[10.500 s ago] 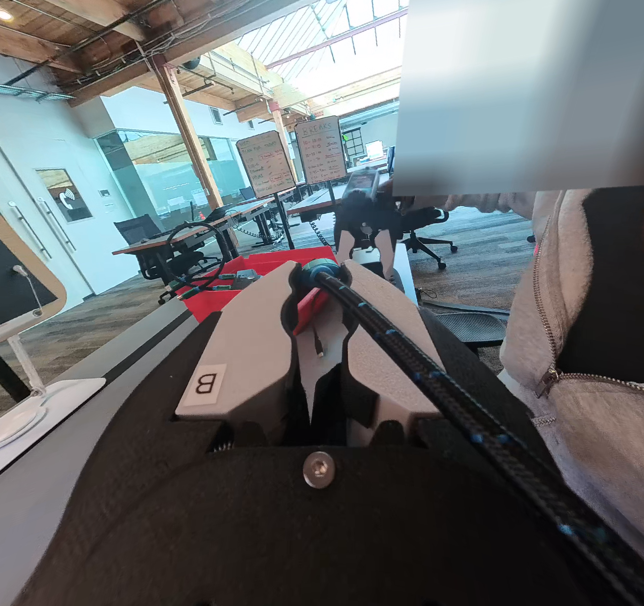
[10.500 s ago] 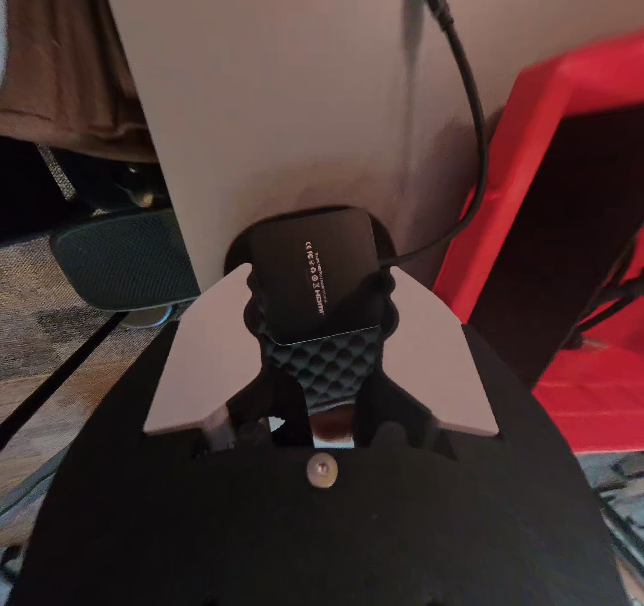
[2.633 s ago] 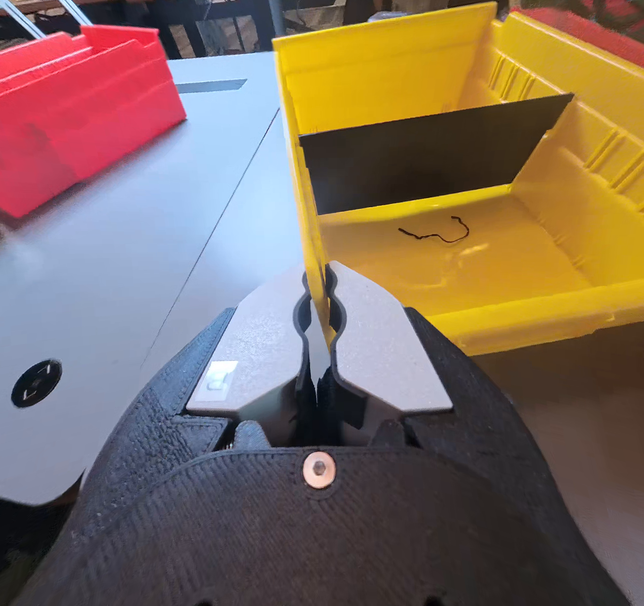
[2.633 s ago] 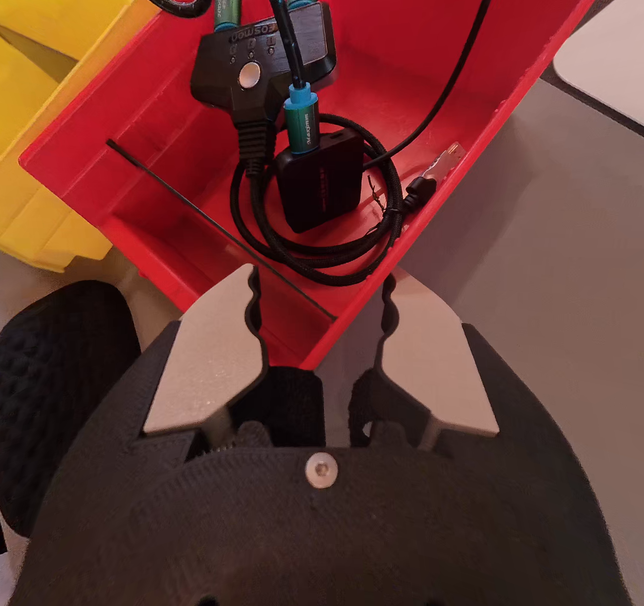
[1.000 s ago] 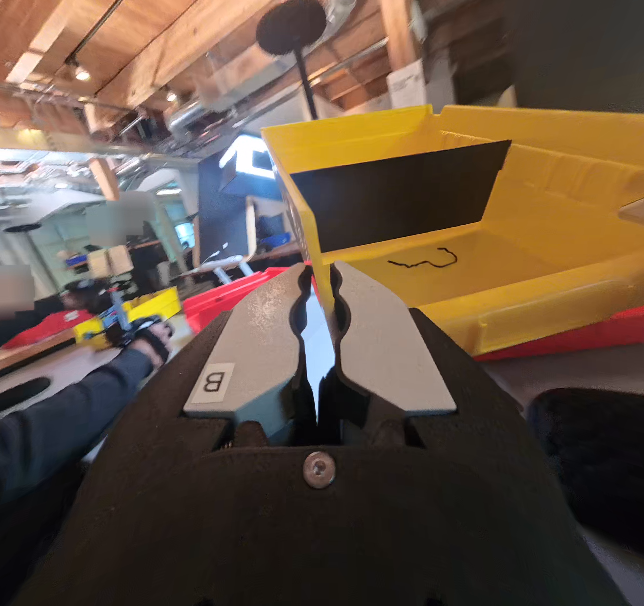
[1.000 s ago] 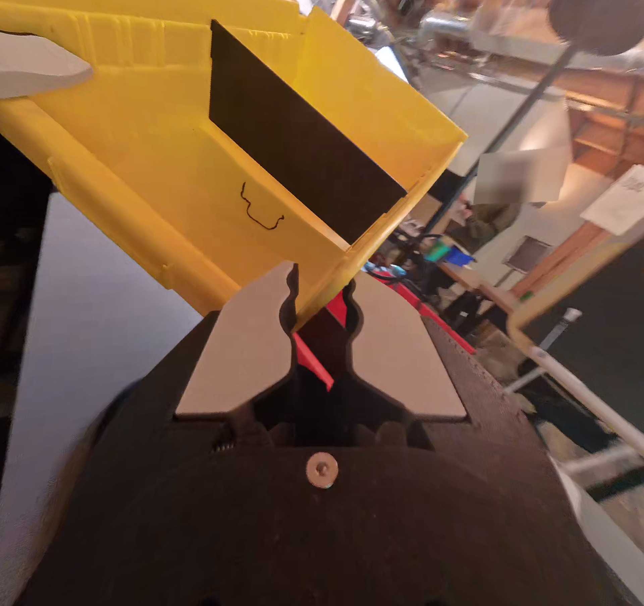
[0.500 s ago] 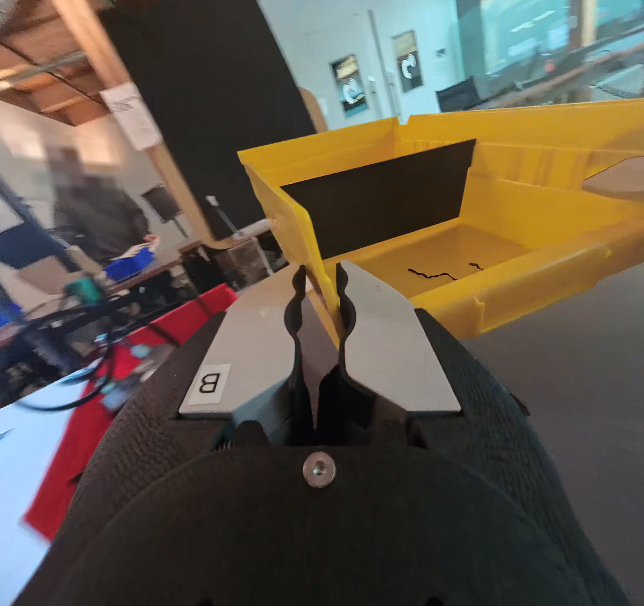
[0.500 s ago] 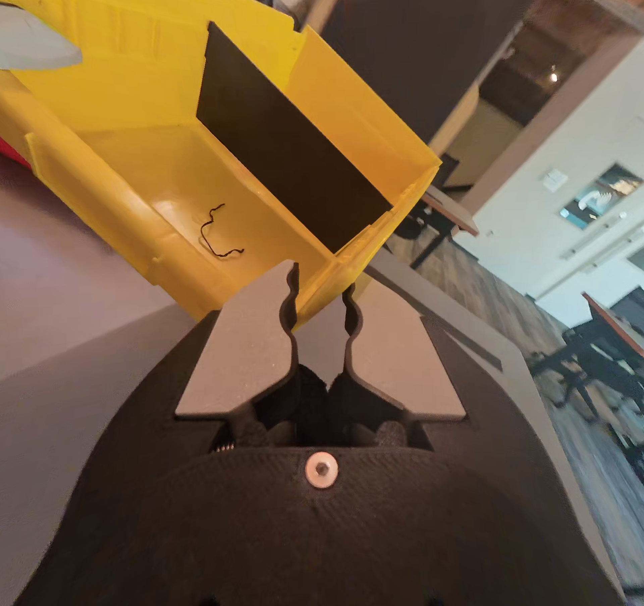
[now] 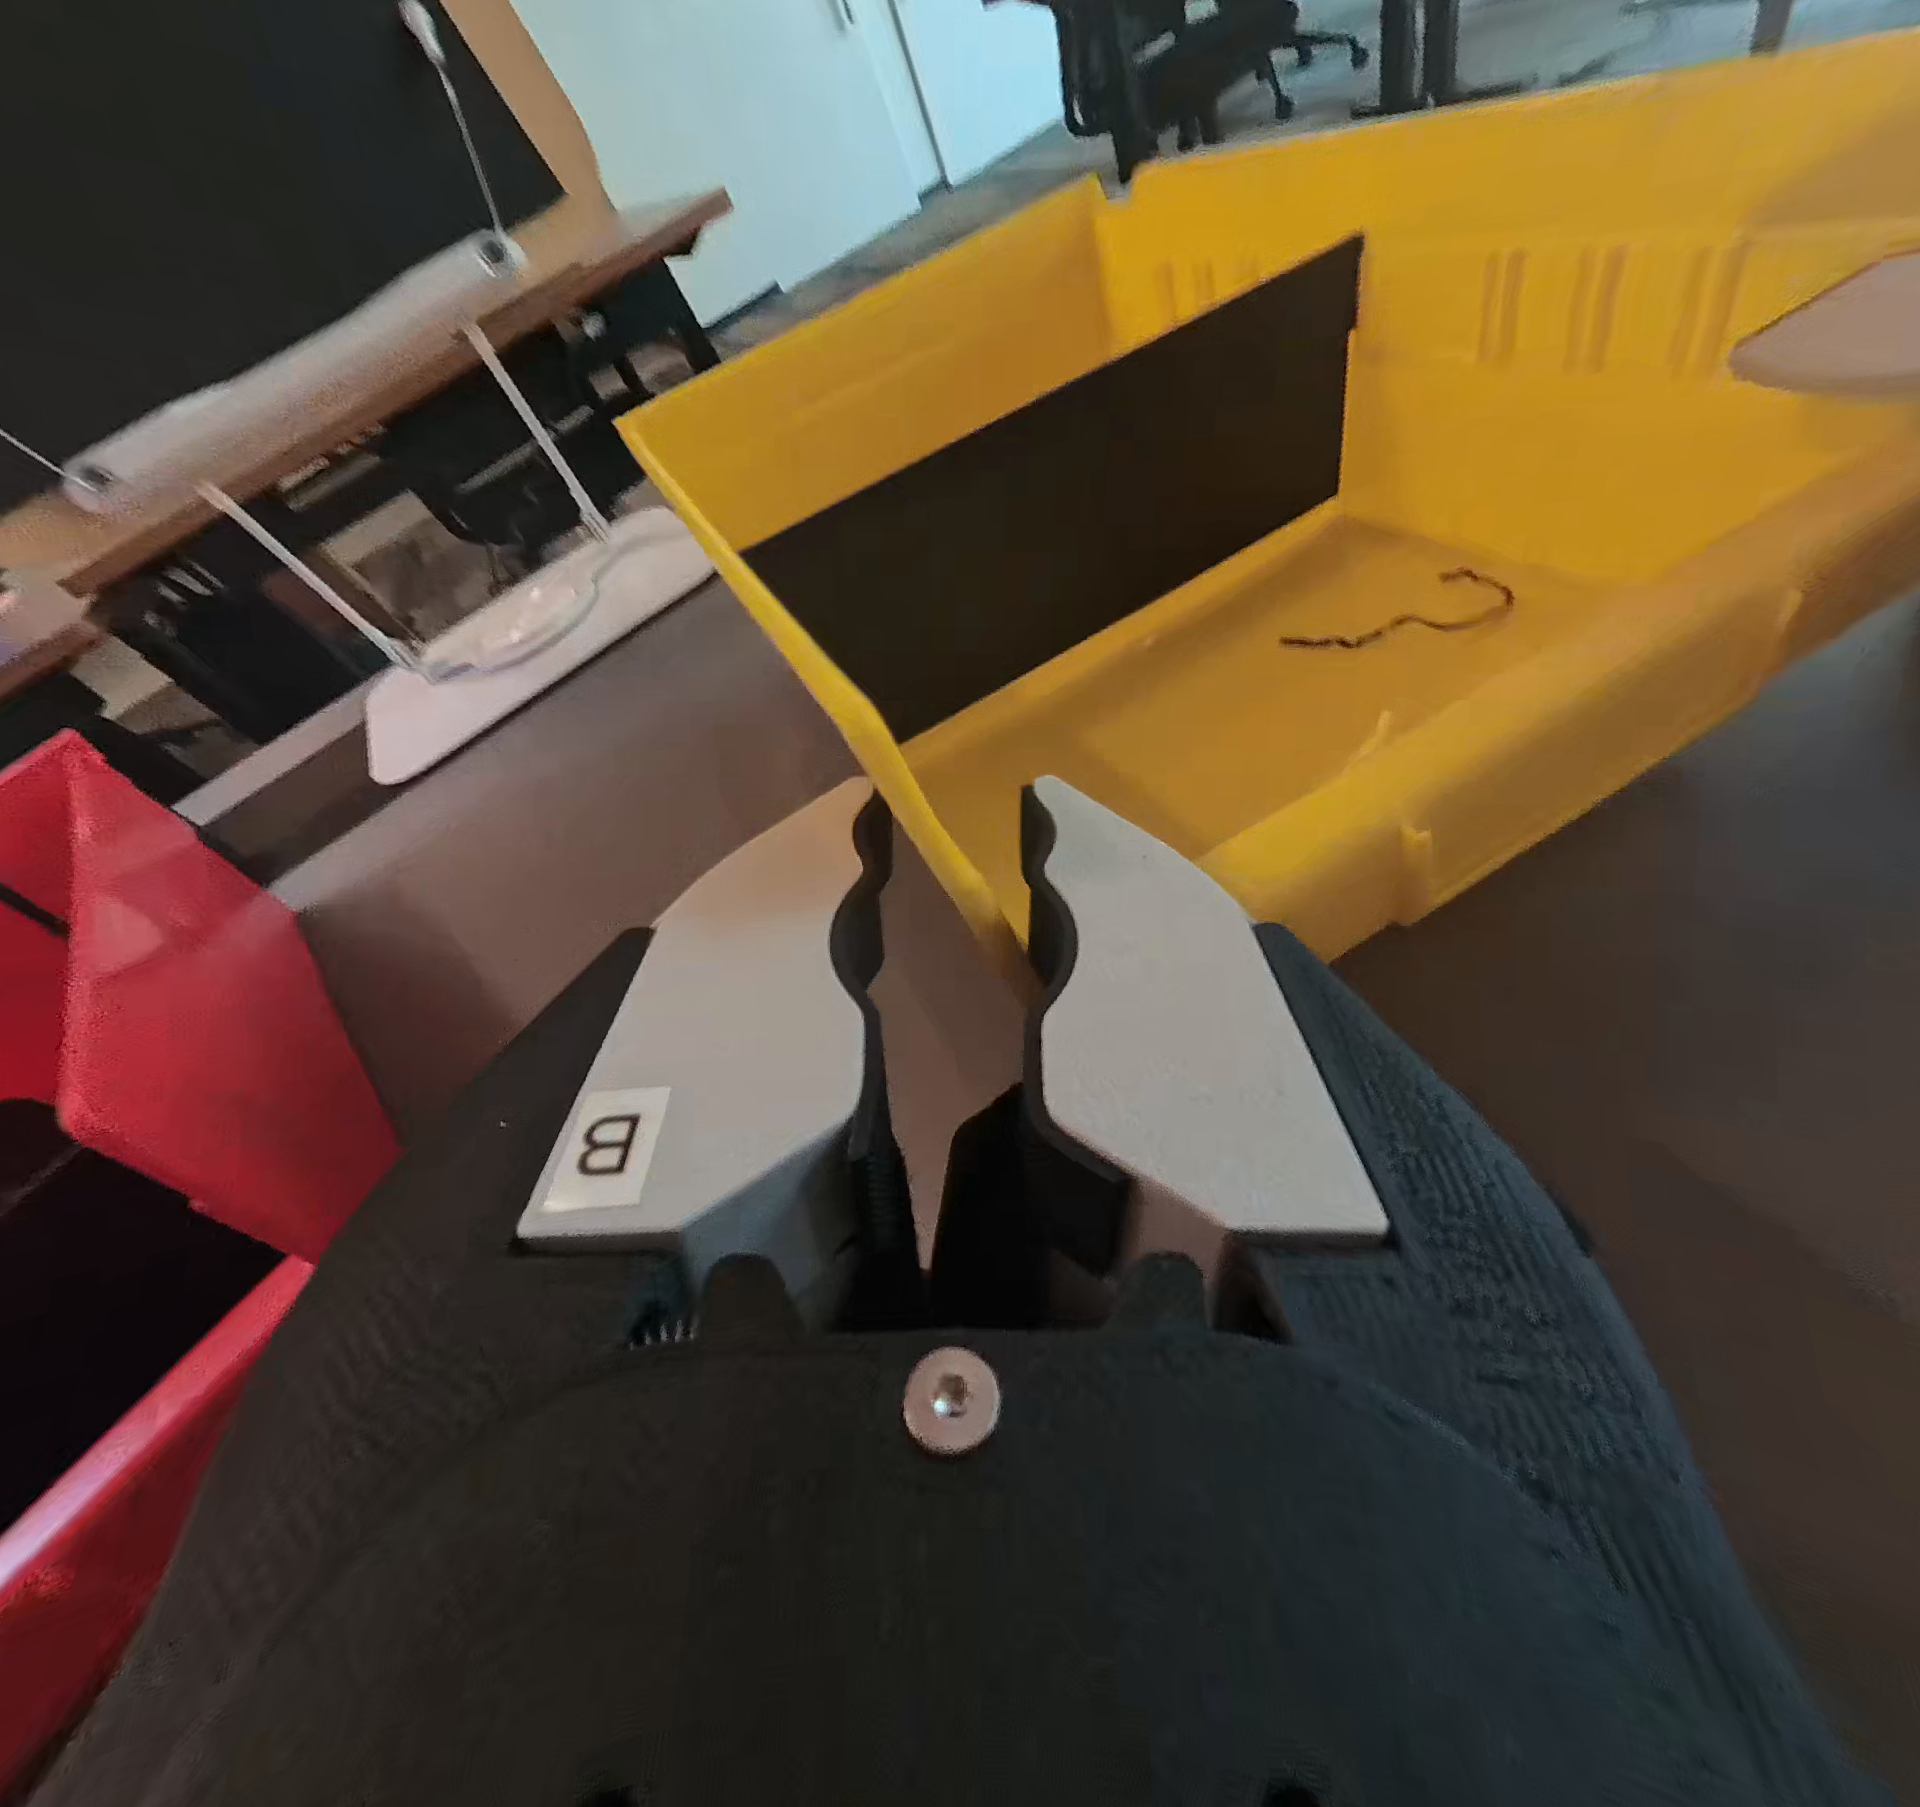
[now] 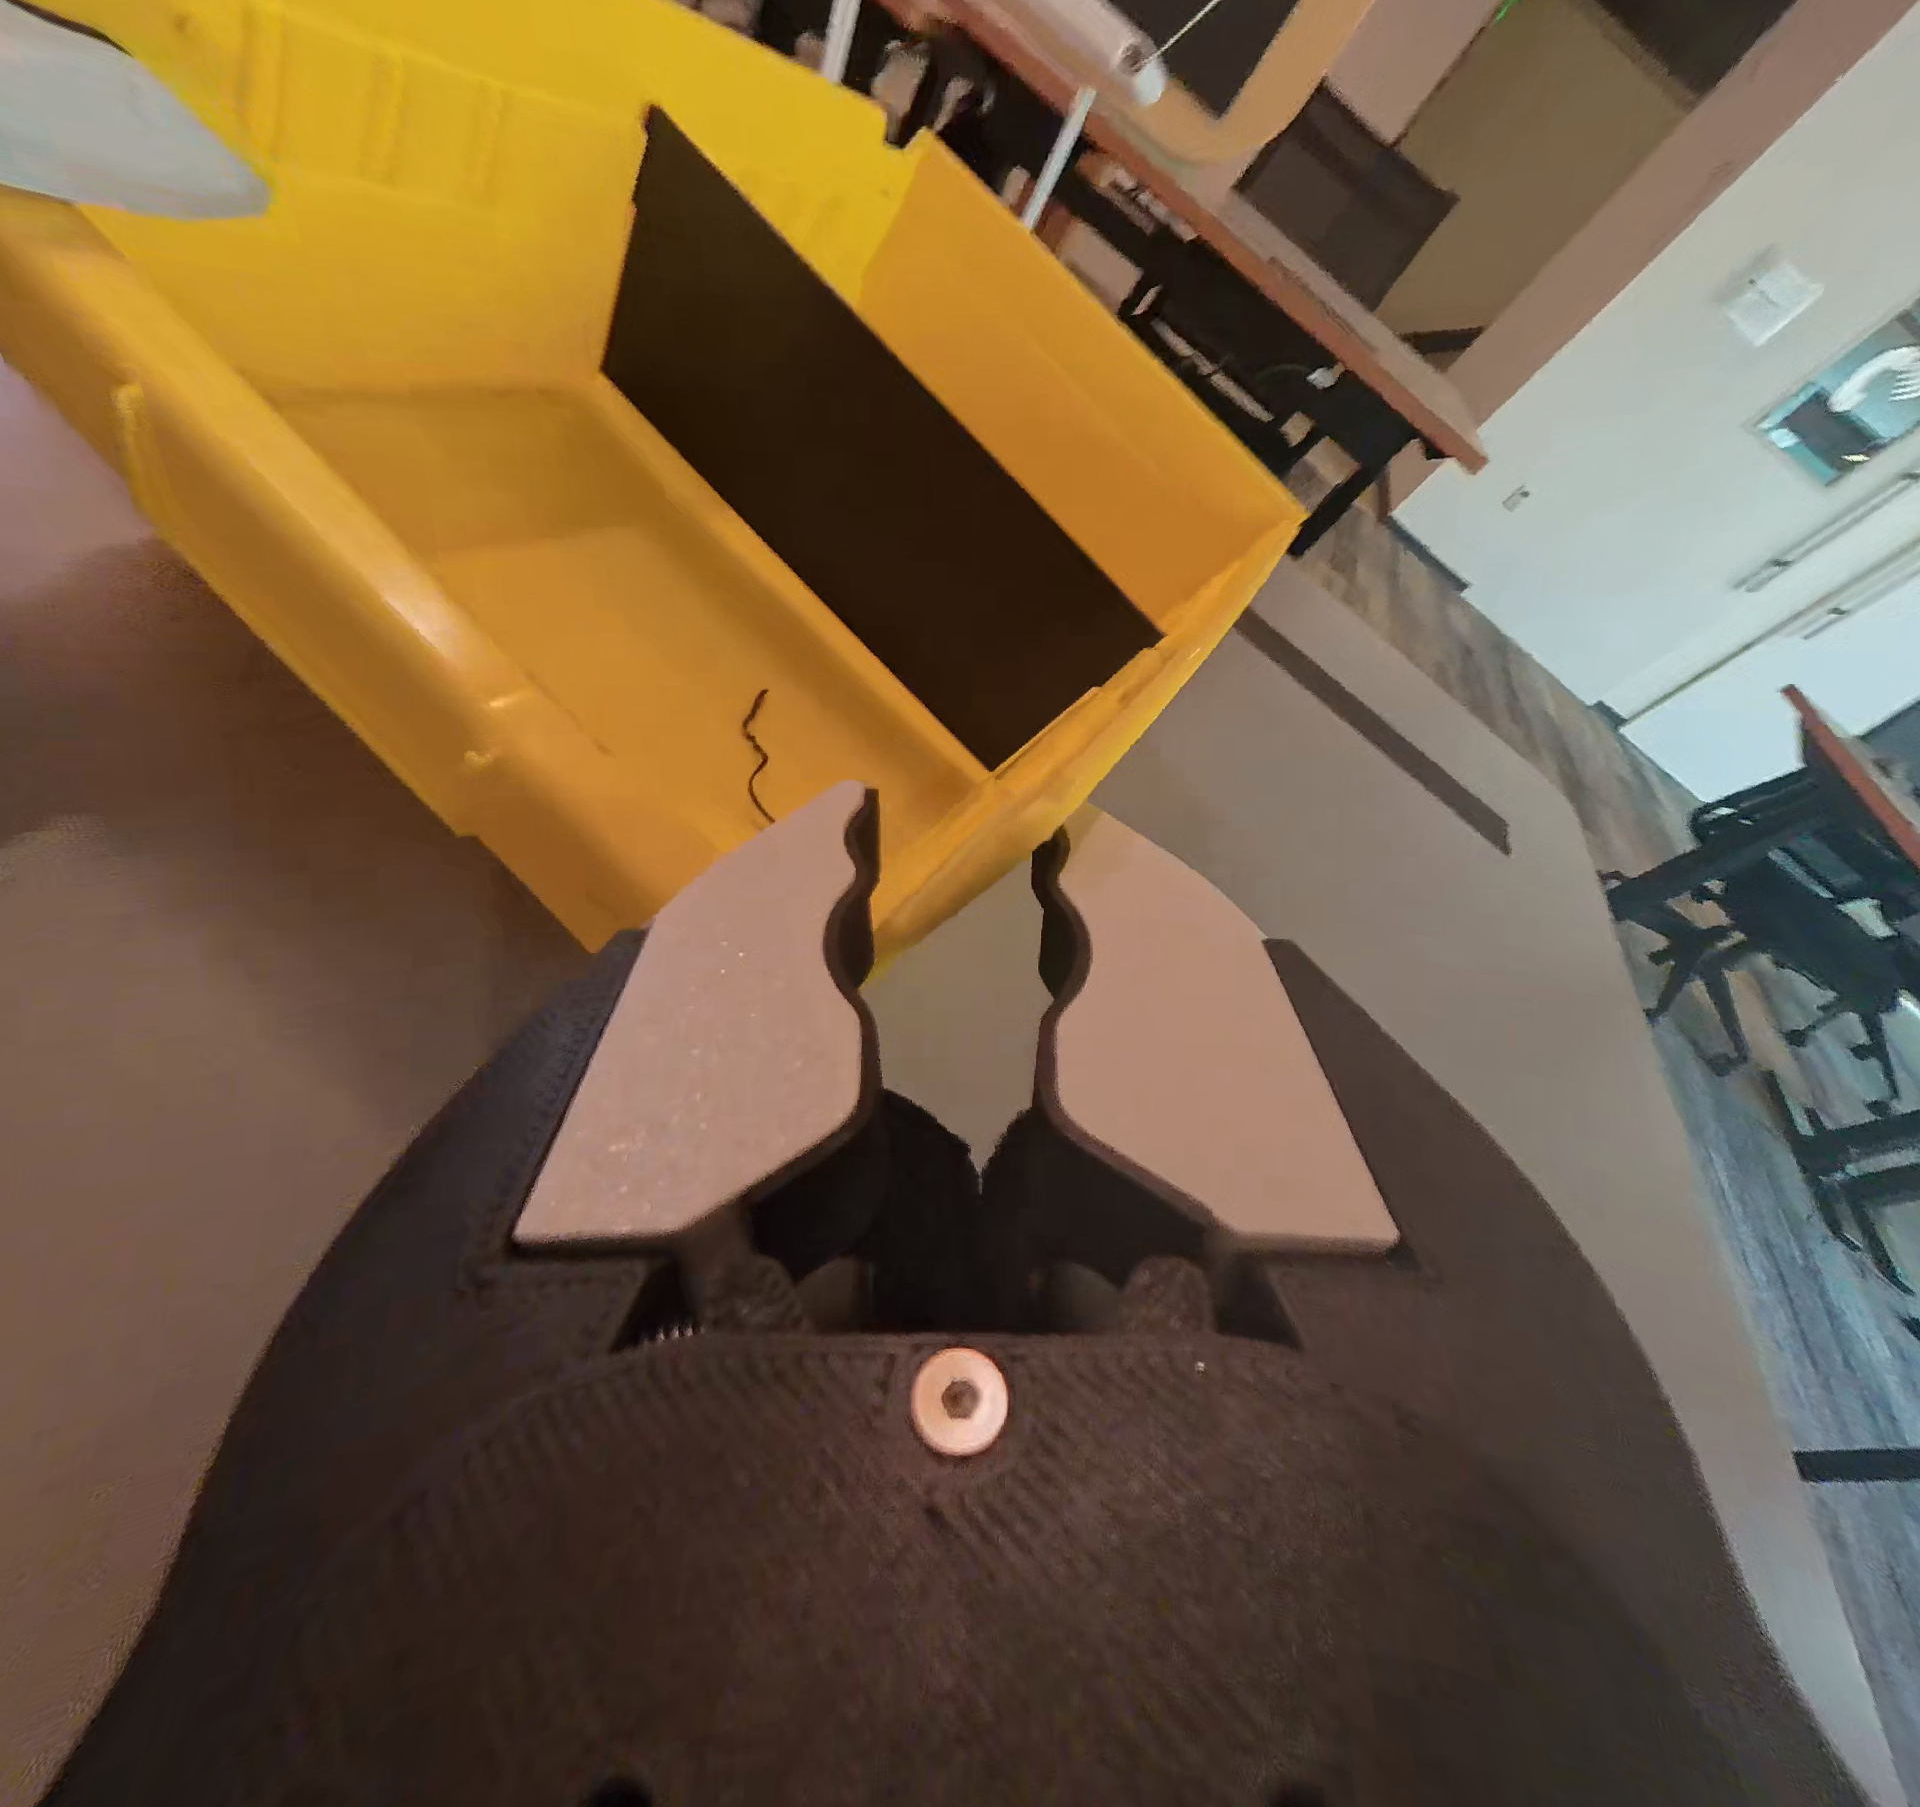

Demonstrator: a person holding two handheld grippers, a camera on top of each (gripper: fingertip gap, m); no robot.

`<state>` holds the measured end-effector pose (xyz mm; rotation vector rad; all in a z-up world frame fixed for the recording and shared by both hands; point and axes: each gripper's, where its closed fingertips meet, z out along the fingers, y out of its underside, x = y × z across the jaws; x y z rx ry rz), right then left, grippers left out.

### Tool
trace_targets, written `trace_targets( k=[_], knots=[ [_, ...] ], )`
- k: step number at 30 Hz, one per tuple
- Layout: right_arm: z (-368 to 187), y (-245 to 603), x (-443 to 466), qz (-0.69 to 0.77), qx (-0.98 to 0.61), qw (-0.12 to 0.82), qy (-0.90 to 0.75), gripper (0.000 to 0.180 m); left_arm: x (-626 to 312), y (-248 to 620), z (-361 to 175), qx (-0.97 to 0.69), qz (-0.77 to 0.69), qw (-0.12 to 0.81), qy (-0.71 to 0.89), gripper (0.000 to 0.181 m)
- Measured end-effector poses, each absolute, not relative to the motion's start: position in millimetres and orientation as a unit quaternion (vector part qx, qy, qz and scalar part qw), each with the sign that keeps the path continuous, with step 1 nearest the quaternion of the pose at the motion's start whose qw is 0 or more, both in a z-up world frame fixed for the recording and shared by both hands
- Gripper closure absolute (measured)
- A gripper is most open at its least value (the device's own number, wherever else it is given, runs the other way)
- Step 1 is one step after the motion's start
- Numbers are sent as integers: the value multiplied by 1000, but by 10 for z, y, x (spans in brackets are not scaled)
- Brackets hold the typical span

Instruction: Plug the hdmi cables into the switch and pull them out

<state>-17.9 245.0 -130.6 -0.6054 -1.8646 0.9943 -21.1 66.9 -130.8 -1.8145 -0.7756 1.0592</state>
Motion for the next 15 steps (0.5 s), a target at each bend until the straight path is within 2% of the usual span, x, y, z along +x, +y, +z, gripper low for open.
trace_targets(
  k=[2,4,6,9,12,15],
  knots=[
    [-1362,2453,-156,400,-235,436,-771,150,-166,654,-1380,-734,415,437,-313,155],
    [-1280,2513,-144,410,-239,447,-758,130,-114,606,-1283,-721,425,451,-311,150],
    [-1094,2554,-89,433,-239,464,-735,115,-38,528,-1191,-719,431,451,-307,137],
    [-786,2394,128,477,-180,484,-711,111,125,341,-1072,-725,440,443,-292,127],
    [-869,2033,360,473,-101,440,-757,105,214,-47,-1069,-750,464,383,-276,120],
    [-1272,1783,437,408,-54,375,-831,98,155,-657,-1189,-785,482,280,-272,118]
  ],
)
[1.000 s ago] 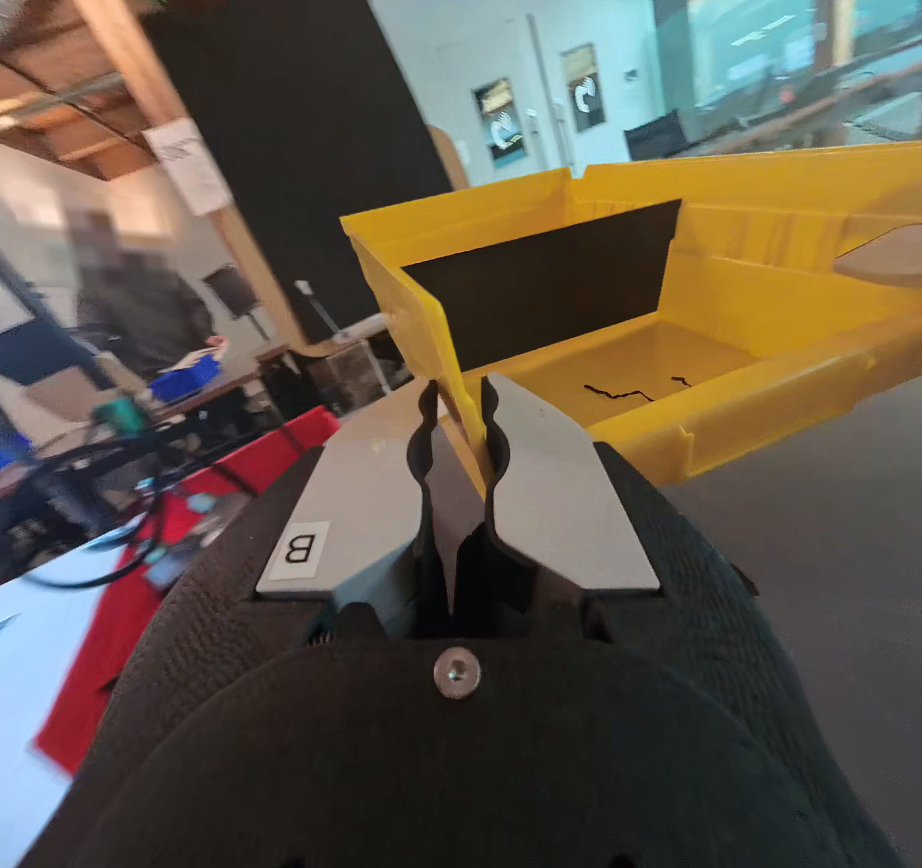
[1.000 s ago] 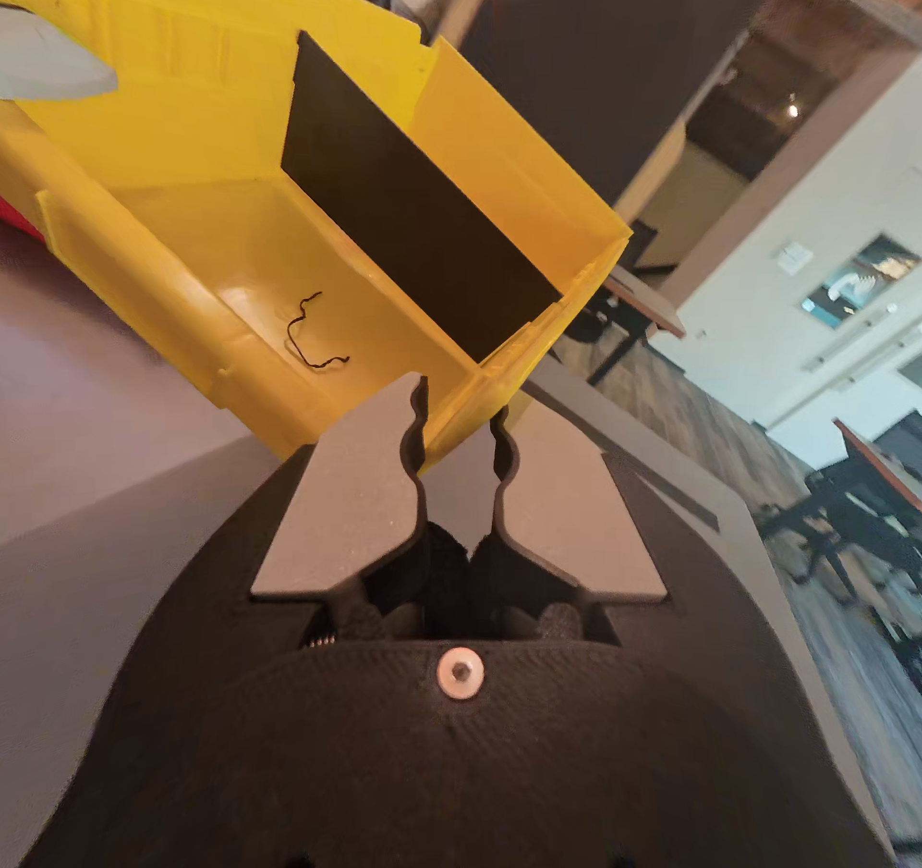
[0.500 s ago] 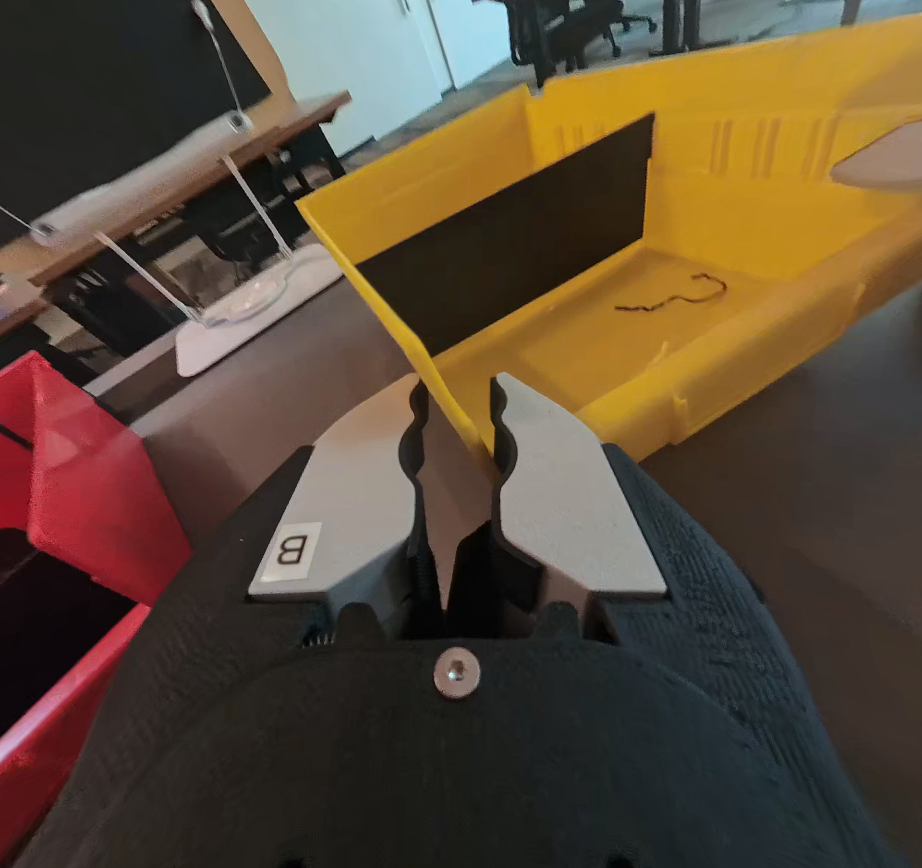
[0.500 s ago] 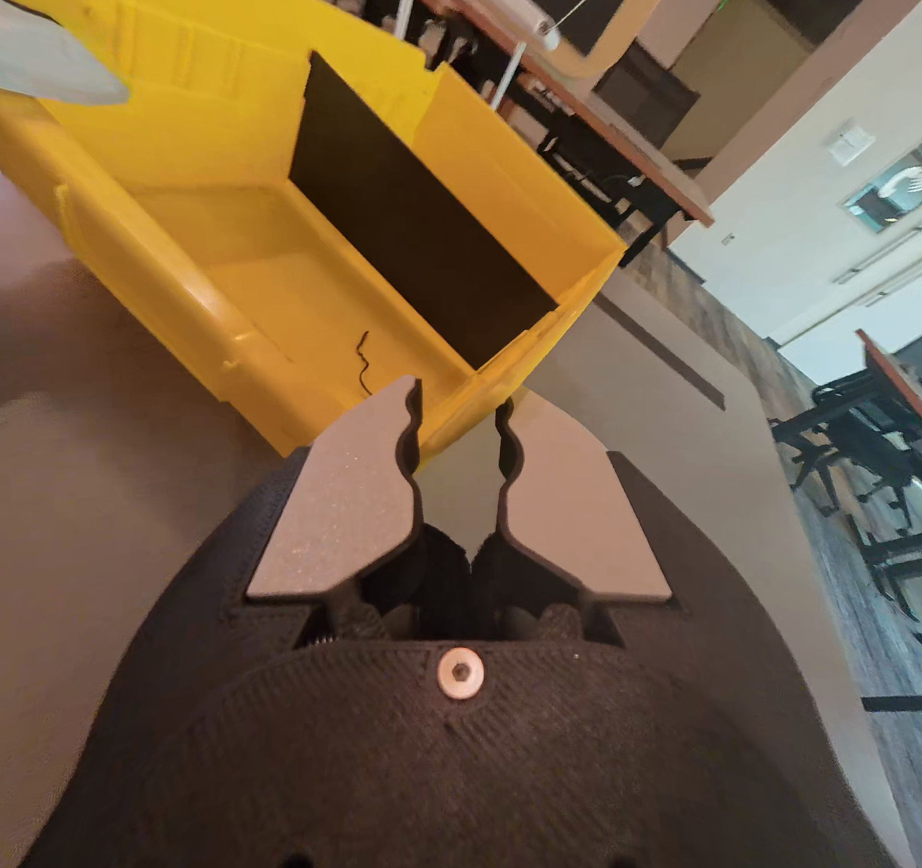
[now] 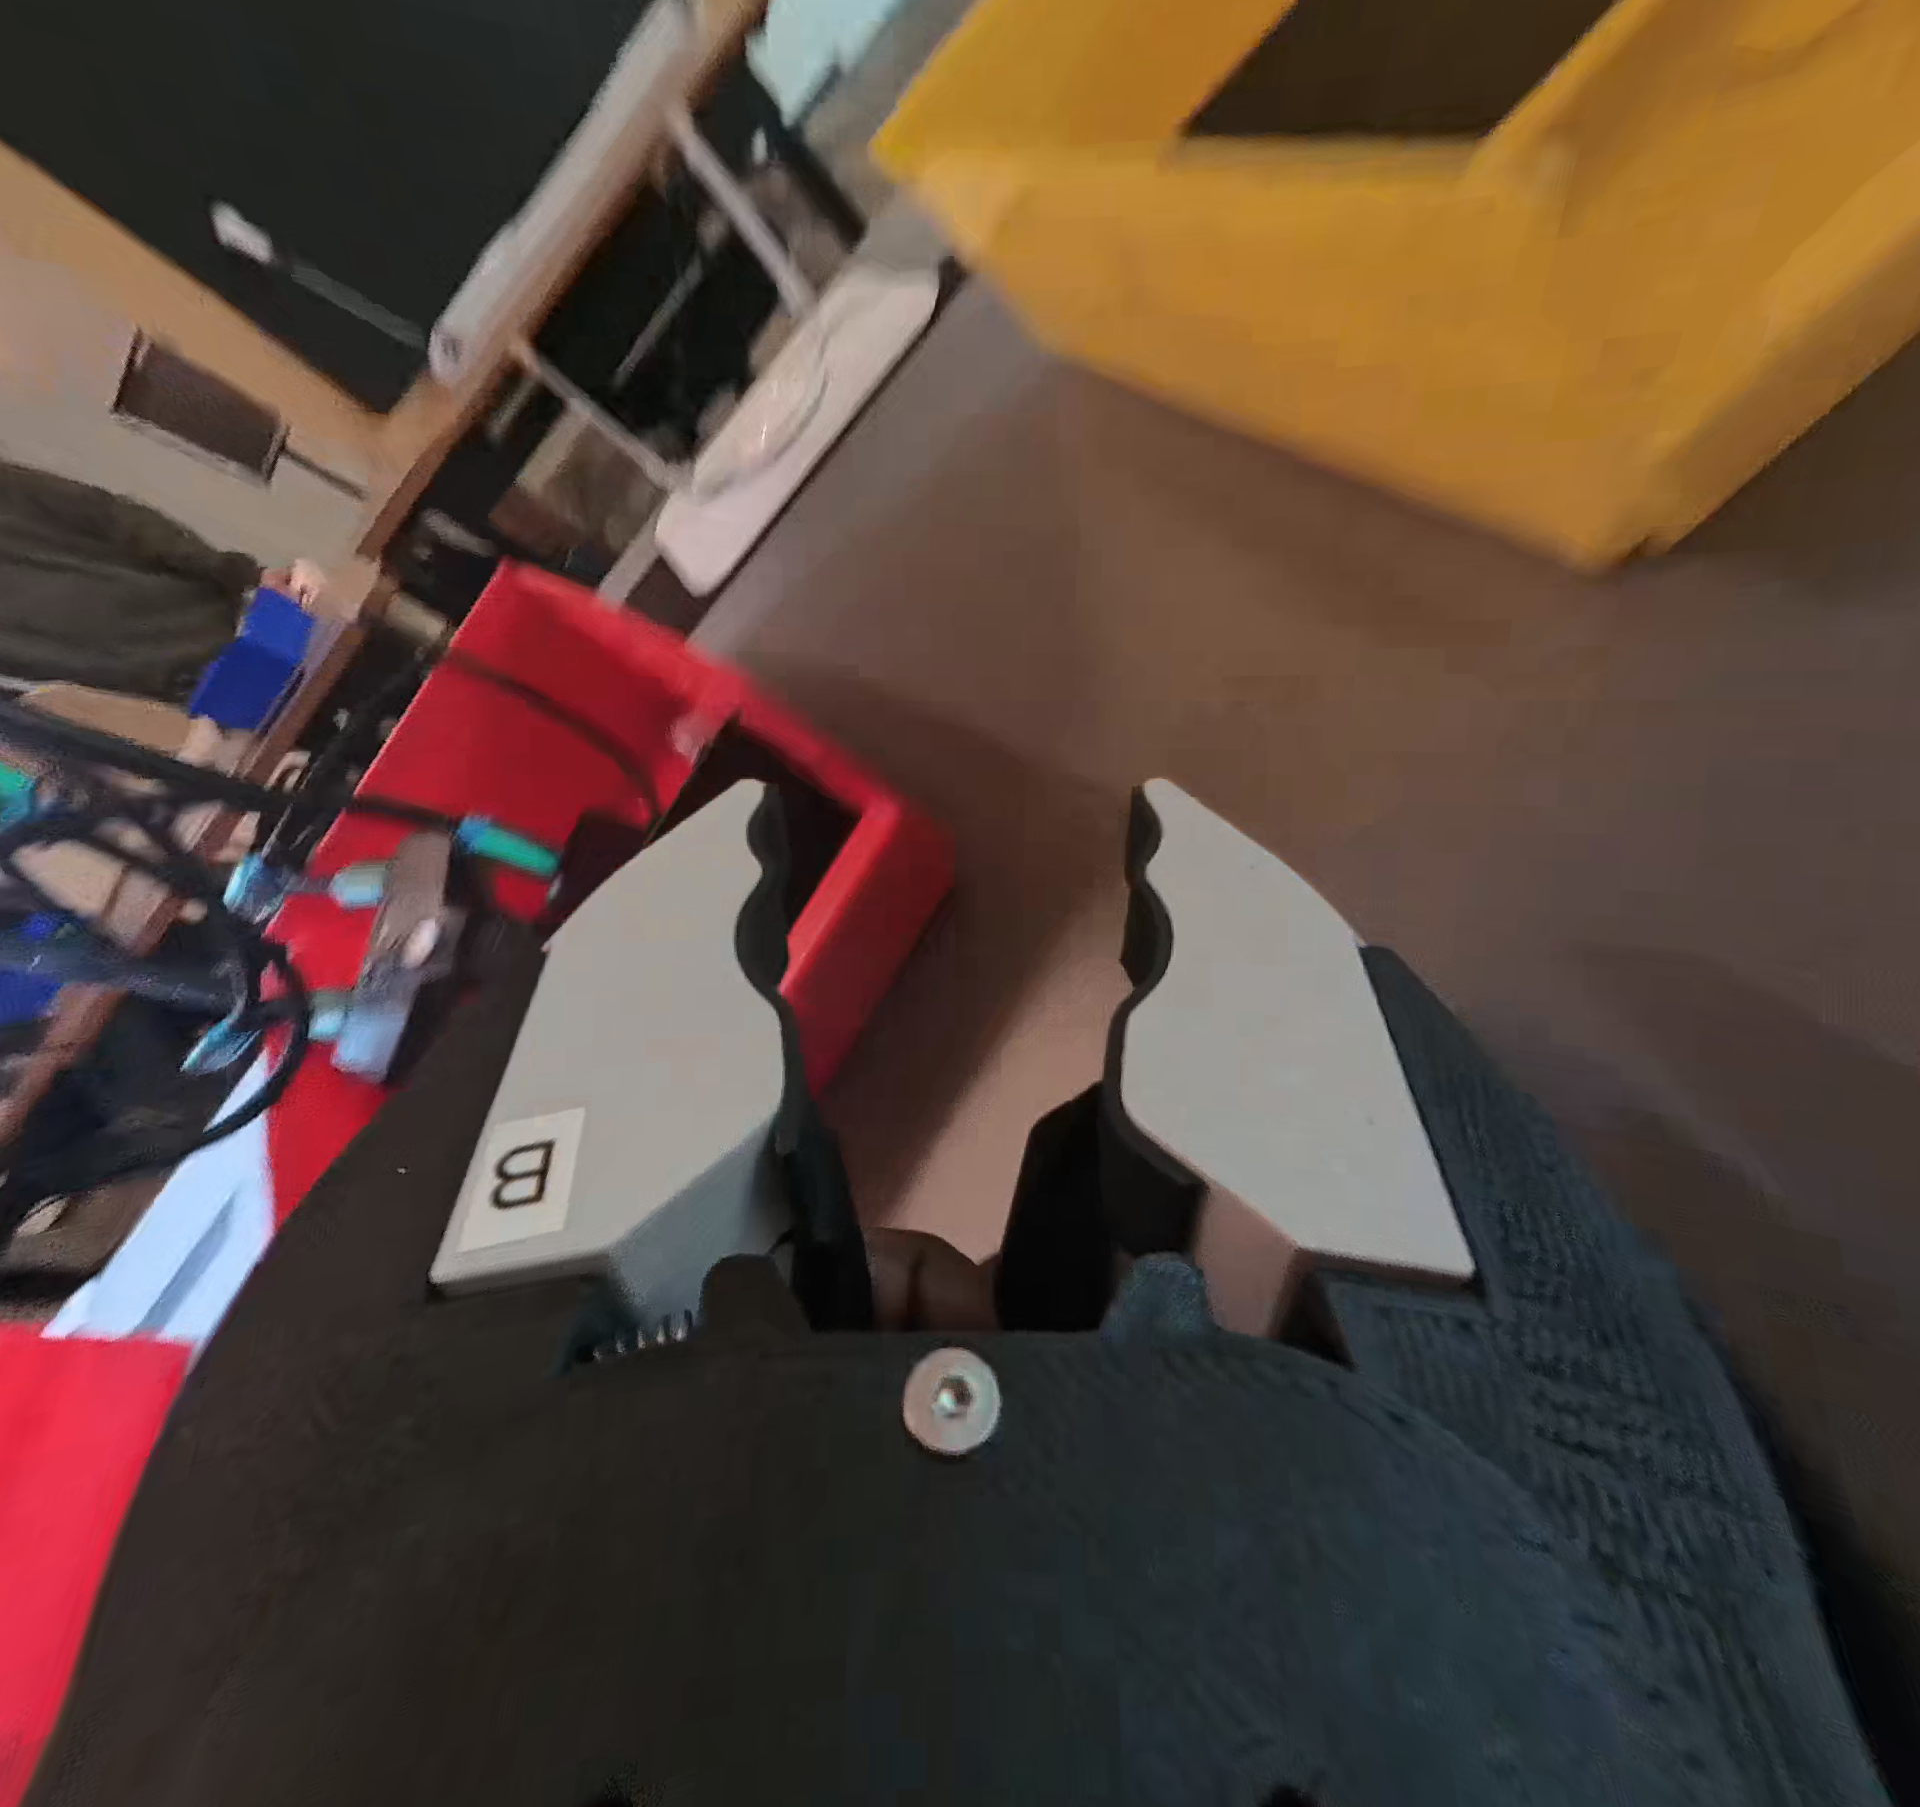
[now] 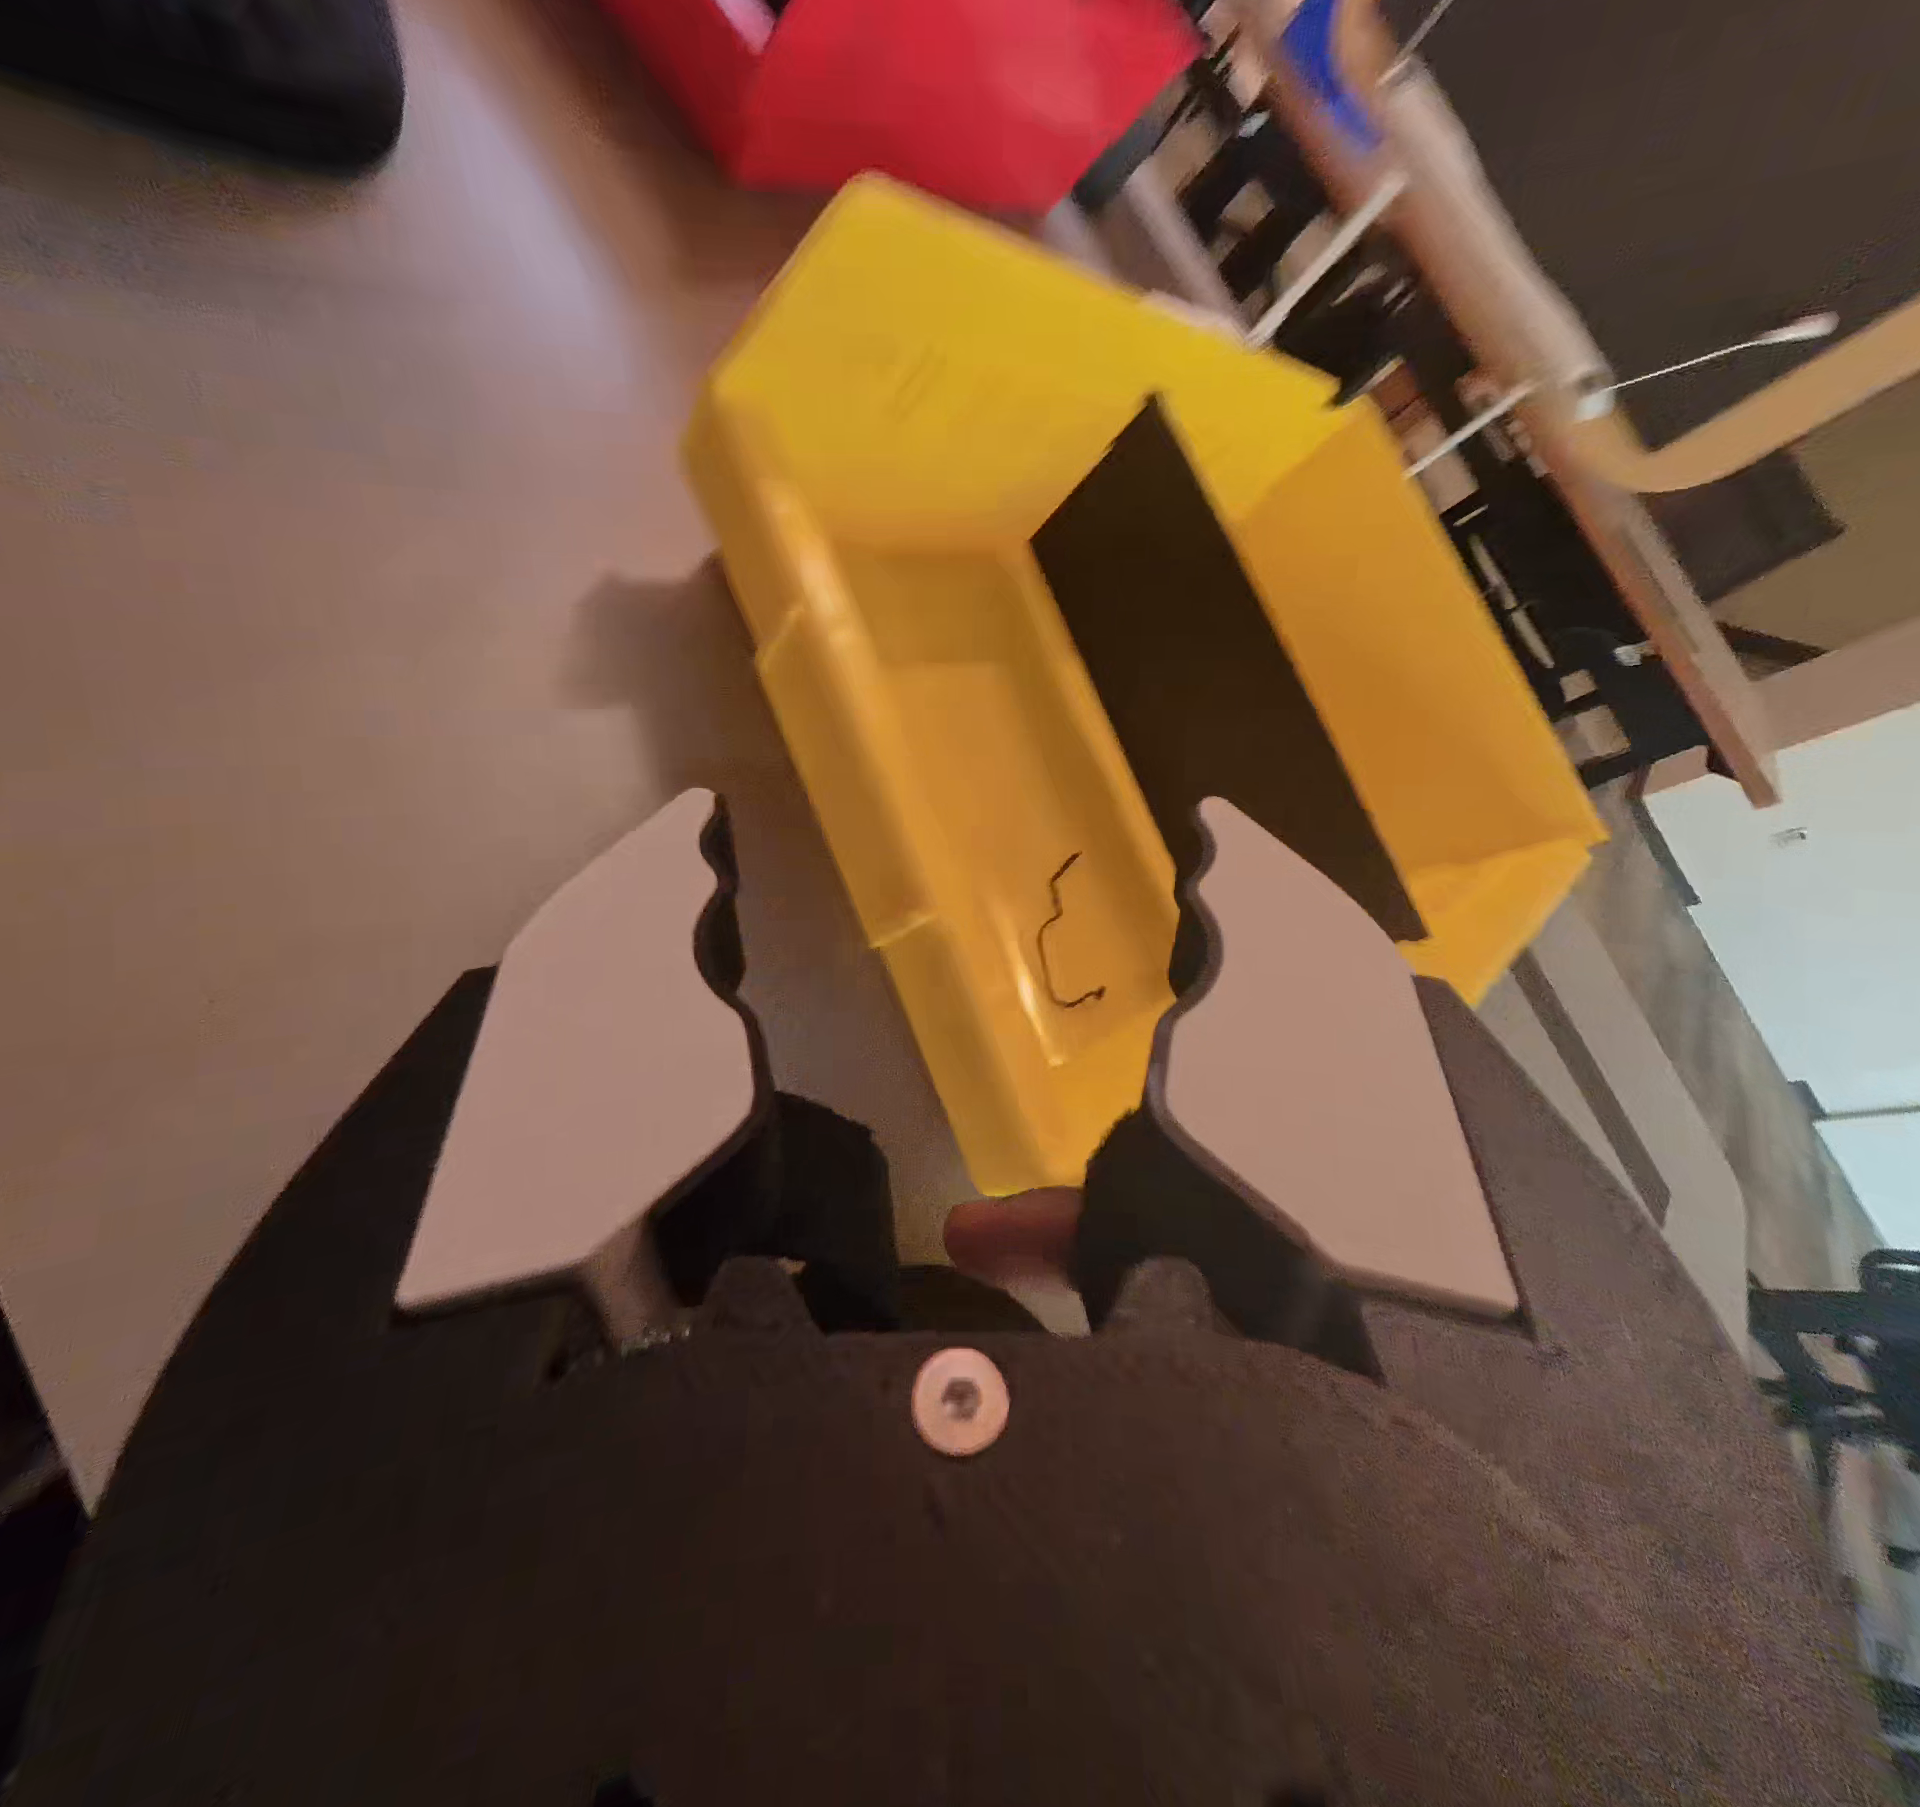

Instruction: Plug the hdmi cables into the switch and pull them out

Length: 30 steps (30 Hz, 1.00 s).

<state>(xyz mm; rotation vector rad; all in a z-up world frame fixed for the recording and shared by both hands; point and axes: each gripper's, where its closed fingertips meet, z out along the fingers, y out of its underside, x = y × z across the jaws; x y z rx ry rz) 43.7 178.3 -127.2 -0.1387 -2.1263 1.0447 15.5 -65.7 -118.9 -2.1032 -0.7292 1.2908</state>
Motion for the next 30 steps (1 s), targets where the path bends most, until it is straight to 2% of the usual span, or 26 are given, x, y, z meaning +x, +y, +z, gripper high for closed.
trace_targets(
  k=[5,9,11,13,21,30],
  knots=[
    [-1664,1650,366,313,7,370,-875,106,6,-1462,-1521,-829,461,160,-273,122],
    [-1807,1637,283,243,47,380,-891,115,-115,-1684,-1661,-844,453,130,-255,124],
    [-1854,1639,223,212,67,388,-894,131,-164,-1797,-1804,-862,428,100,-251,126],
    [-1882,1703,124,172,83,407,-893,147,-249,-1975,-1889,-866,434,60,-243,142],
    [-1897,2233,-195,103,32,412,-905,146,-163,-2282,-1907,-854,451,75,-248,142],
    [-1907,3216,-470,75,7,422,-903,146,283,-2778,-1904,-853,452,29,-261,144]
  ],
)
